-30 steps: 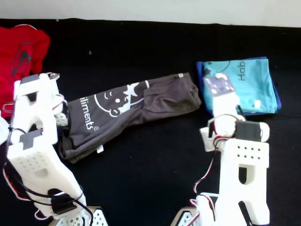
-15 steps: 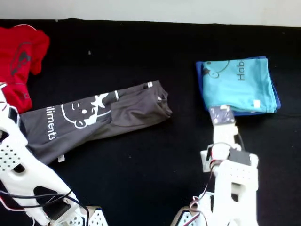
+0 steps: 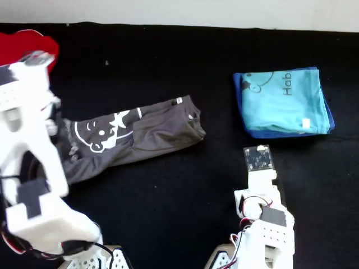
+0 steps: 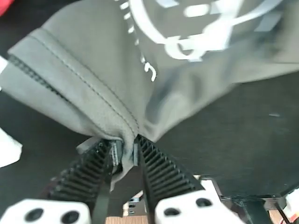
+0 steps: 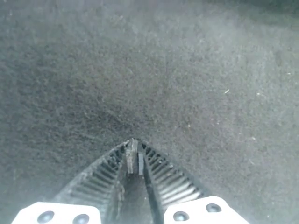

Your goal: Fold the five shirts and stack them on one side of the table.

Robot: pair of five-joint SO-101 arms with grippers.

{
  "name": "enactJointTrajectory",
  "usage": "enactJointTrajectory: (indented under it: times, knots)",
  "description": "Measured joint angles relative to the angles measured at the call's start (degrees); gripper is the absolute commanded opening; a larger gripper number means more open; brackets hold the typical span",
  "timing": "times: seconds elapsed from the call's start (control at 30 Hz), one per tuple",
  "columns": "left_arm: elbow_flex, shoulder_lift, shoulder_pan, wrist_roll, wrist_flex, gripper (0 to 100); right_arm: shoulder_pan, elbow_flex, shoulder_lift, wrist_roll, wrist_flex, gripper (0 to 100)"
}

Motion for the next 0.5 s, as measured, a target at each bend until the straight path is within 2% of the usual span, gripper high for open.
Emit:
enactJointTrajectory:
  times: [0.23, 0.37, 0.5]
  knots:
    - [-3.0, -1.8, 21.5, 7.6, 0.1, 1, 0.1, 1.4, -3.8, 0.0, 0.0, 0.6]
    - [-10.0, 5.1, 31.4, 9.9, 0.1, 1, 0.1, 1.4, -5.9, 0.0, 0.9, 0.6]
    - [-19.3, 15.3, 37.4, 10.2, 0.1, 1, 0.1, 1.5, -8.1, 0.0, 1.8, 0.6]
